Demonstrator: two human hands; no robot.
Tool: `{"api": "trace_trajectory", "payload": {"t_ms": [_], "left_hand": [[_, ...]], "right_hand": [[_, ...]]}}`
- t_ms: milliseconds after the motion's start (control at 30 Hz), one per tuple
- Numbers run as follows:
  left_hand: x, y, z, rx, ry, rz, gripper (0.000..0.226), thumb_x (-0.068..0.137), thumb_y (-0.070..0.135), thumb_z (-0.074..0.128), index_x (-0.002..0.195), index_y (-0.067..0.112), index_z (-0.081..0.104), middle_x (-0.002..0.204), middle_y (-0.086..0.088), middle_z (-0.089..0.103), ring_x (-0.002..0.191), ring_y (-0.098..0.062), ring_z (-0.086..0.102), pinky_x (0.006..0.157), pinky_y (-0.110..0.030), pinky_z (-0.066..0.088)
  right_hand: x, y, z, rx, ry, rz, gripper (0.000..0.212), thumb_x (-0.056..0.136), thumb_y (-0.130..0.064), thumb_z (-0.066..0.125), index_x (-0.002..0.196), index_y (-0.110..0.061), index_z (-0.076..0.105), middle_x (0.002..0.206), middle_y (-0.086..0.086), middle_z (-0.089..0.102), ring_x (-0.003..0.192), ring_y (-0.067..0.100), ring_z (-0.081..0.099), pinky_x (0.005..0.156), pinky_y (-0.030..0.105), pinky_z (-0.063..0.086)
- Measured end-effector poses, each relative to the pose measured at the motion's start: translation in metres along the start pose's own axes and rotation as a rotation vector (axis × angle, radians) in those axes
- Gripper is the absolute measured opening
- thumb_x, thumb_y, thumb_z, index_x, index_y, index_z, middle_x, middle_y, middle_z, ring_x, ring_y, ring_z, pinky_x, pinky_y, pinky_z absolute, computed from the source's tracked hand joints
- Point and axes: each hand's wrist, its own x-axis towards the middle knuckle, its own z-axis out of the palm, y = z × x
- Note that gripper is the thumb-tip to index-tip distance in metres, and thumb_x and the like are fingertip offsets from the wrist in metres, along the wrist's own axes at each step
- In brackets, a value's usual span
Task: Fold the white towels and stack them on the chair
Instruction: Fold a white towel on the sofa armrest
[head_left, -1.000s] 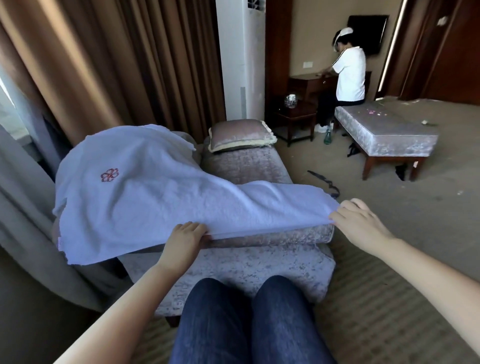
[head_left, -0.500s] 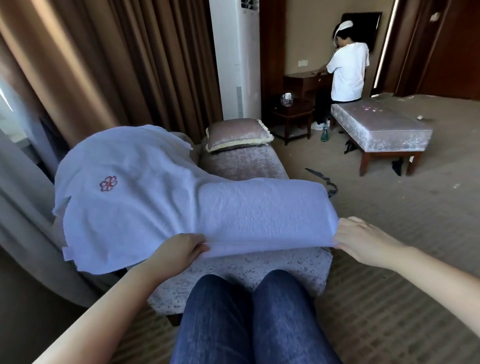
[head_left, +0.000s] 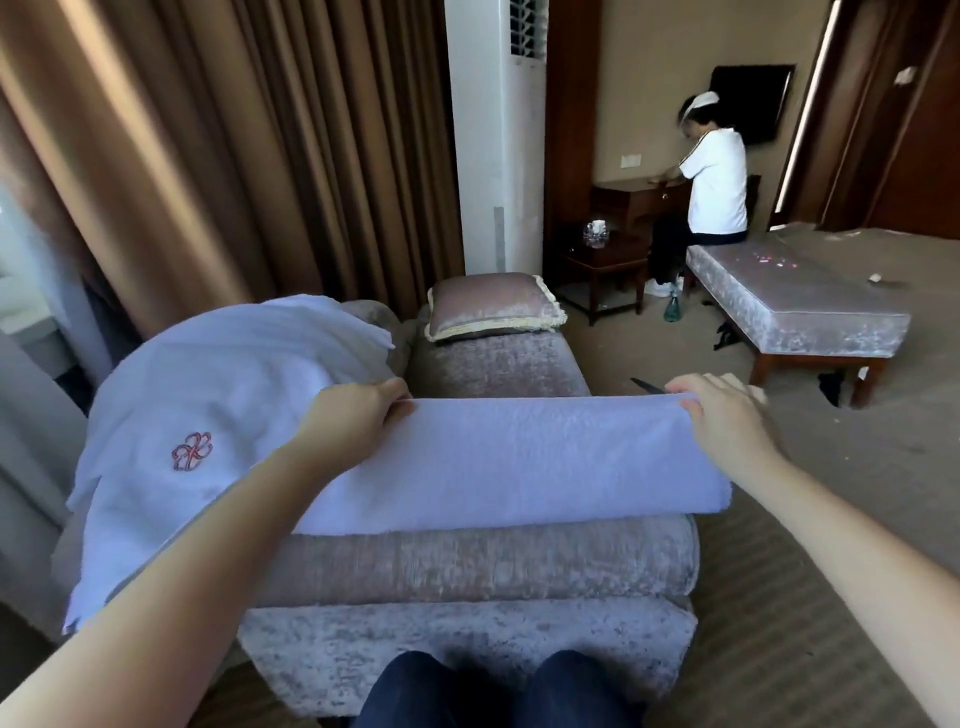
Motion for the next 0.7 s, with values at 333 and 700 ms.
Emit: {"api": "trace_trajectory", "payload": {"t_ms": [333,700], "left_hand": [[0.031,-0.03,0.064,0.133,-0.275,-0.003,0.029,0.103,0.037,0.036,0.114,0.019,0.056,0.11,0.001,0.064,0.101,-0.022,0.058,0.074,-0.032,0.045],[-0.019,0.038,0.064,-0.046,0.102,0.606,0.028,0.086,0.044,0.057,0.088,0.016,0.058,0.083,0.001,0.056,0.076,-0.019,0.049,0.066,-0.034,0.039]], "right_hand": [[0.029,0.005,0.067,0.066,-0.224,0.014,0.027,0.088,-0.011,0.062,0.114,-0.018,0.064,0.113,0.001,0.066,0.106,0.027,0.052,0.089,0.039,0.035],[-0.05,0.009,0.049,0.203,0.002,-0.476,0.027,0.09,-0.039,0.055,0.092,-0.014,0.064,0.094,-0.003,0.061,0.089,0.015,0.055,0.08,0.033,0.039]]}}
